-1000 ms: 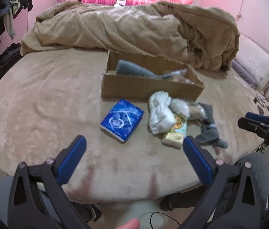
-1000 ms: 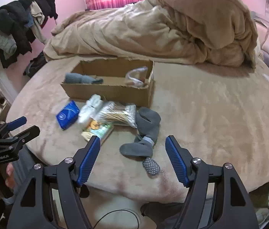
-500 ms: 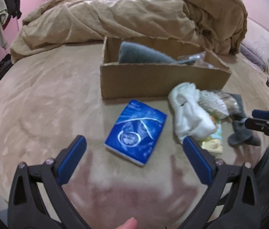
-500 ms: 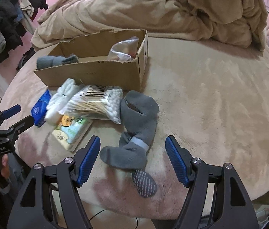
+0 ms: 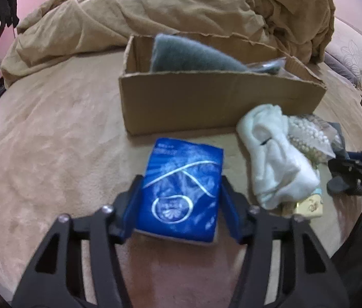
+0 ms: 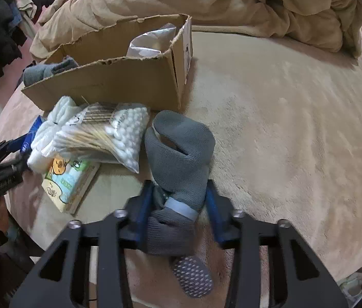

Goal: Organize objects
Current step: 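Grasp the grey sock with the right tool while the left tool grasps the blue tissue pack, then lift both items over the box and release them inside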

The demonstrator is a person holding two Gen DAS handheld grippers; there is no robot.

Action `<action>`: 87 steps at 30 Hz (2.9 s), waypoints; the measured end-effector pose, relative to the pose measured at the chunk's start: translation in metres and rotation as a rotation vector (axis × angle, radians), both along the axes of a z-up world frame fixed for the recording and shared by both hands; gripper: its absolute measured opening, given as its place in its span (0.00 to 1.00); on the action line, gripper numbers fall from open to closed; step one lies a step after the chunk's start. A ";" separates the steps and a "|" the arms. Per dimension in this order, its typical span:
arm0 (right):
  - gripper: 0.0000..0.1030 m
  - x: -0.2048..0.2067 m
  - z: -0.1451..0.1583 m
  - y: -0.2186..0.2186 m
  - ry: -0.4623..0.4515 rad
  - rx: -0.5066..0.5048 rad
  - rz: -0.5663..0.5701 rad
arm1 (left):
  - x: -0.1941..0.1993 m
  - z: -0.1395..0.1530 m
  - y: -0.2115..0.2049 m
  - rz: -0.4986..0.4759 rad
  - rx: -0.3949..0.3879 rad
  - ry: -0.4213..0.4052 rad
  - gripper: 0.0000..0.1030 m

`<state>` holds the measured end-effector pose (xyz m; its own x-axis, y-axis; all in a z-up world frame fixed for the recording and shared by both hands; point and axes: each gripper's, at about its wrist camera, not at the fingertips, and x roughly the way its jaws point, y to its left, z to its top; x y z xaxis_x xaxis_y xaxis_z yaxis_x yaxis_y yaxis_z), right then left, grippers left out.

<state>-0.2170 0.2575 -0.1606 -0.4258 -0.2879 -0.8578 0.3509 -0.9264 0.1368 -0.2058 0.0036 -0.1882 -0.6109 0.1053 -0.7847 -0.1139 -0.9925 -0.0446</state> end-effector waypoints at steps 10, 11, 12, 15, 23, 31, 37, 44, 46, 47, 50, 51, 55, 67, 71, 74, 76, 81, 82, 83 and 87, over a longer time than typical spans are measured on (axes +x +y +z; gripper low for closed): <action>0.26 0.021 0.035 0.011 0.055 -0.033 -0.028 | 0.046 0.037 -0.002 0.046 0.071 0.006 0.51; 0.26 0.025 0.042 0.012 0.066 -0.043 -0.033 | 0.055 0.046 -0.002 0.054 0.078 0.012 0.51; 0.26 0.029 0.048 0.014 0.074 -0.050 -0.035 | 0.062 0.052 -0.002 0.060 0.086 0.018 0.51; 0.26 0.042 0.067 0.017 0.098 -0.070 -0.030 | 0.083 0.078 -0.003 0.075 0.103 0.041 0.51; 0.26 0.071 0.112 0.012 0.155 -0.115 0.006 | 0.116 0.137 0.001 0.069 0.128 0.108 0.51; 0.26 0.096 0.156 0.000 0.218 -0.152 0.047 | 0.127 0.183 0.003 0.057 0.147 0.164 0.51; 0.26 0.102 0.190 -0.013 0.275 -0.169 0.077 | 0.121 0.212 -0.005 0.049 0.153 0.197 0.51; 0.26 0.086 0.202 -0.033 0.301 -0.176 0.107 | 0.096 0.230 -0.017 0.072 0.152 0.237 0.51; 0.26 0.079 0.201 -0.036 0.296 -0.176 0.110 | 0.088 0.233 -0.019 0.084 0.138 0.252 0.51; 0.26 0.075 0.202 -0.038 0.298 -0.176 0.111 | 0.084 0.235 -0.020 0.094 0.126 0.268 0.51; 0.26 0.065 0.203 -0.041 0.305 -0.175 0.109 | 0.071 0.236 -0.022 0.107 0.102 0.295 0.51; 0.26 0.060 0.203 -0.043 0.306 -0.174 0.109 | 0.065 0.234 -0.023 0.108 0.100 0.295 0.51; 0.26 0.038 0.199 -0.050 0.310 -0.166 0.114 | 0.039 0.222 -0.026 0.108 0.102 0.283 0.52; 0.26 -0.031 0.156 -0.078 0.272 -0.145 0.129 | -0.062 0.150 -0.022 0.092 0.131 0.168 0.51; 0.26 -0.055 0.138 -0.089 0.246 -0.135 0.140 | -0.087 0.127 -0.020 0.087 0.145 0.127 0.52; 0.26 -0.071 0.126 -0.097 0.232 -0.134 0.148 | -0.103 0.111 -0.018 0.090 0.120 0.107 0.52; 0.26 -0.080 0.118 -0.101 0.223 -0.135 0.152 | -0.113 0.099 -0.016 0.082 0.095 0.092 0.52; 0.26 -0.103 0.092 -0.112 0.174 -0.118 0.157 | -0.138 0.072 -0.017 0.085 0.082 0.011 0.53; 0.26 -0.106 0.087 -0.113 0.165 -0.113 0.157 | -0.138 0.069 -0.017 0.088 0.086 0.008 0.54; 0.26 -0.108 0.081 -0.115 0.157 -0.109 0.159 | -0.141 0.066 -0.015 0.085 0.079 0.006 0.54; 0.26 -0.116 0.061 -0.125 0.126 -0.079 0.176 | -0.145 0.057 -0.007 0.072 0.037 0.002 0.58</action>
